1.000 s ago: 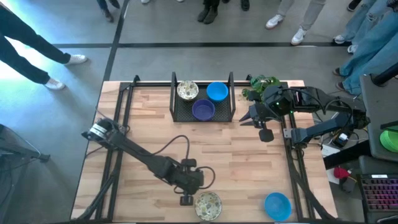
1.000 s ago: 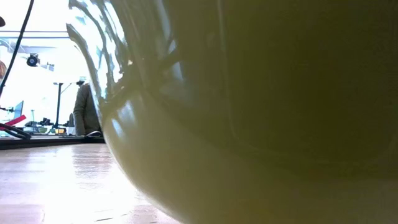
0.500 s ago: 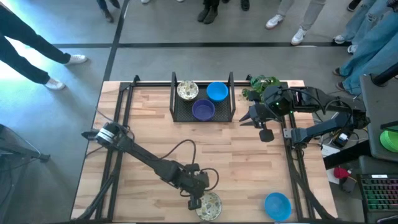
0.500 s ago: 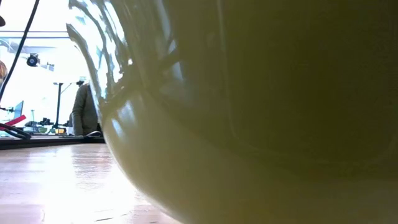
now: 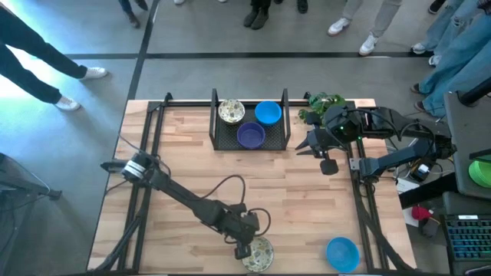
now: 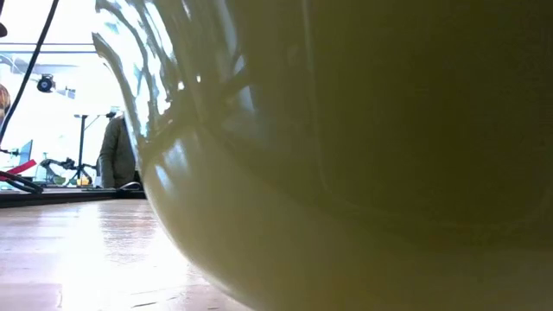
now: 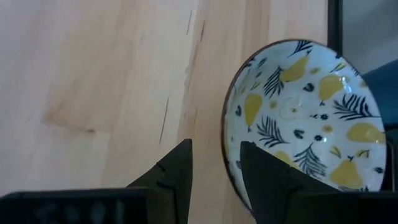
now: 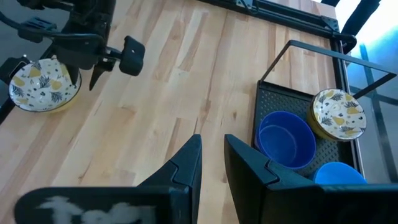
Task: Pick & Place Mini bowls
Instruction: Stack the white bowl on top of the white bowls on the shelf
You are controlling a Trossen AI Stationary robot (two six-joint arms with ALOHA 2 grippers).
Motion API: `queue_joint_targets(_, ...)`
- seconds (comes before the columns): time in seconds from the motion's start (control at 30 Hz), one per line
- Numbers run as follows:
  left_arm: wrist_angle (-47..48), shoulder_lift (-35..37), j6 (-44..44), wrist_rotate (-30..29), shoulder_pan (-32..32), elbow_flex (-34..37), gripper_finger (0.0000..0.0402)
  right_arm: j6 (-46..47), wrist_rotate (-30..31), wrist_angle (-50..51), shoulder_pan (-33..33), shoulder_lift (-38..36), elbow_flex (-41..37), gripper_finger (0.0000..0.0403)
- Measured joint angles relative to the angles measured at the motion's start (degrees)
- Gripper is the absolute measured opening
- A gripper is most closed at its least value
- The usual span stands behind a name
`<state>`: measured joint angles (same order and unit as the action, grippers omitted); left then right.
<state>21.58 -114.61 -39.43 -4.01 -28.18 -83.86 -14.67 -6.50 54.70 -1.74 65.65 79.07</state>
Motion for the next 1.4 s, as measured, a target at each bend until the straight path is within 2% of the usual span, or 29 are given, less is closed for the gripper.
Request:
queue_joint_targets(0.8, -2.0, -1.2, -0.5, 0.2, 0.0, 0.8, 0.0126, -0.4, 0.0, 0.0, 0.0, 0.0, 0.0, 0.0066)
queue_joint_targets(1.03, -7.4, -1.3, -2.4, 0.4, 0.0, 3.5, 0.0126, -0.4, 0.0, 0.0, 0.0, 0.0, 0.0, 0.0066)
queue_joint_targets(1.4, -9.8, -1.3, -3.0, 0.7, 0.1, 6.4, 0.0126, -0.6, 0.0, 0.0, 0.0, 0.0, 0.0, 0.0066)
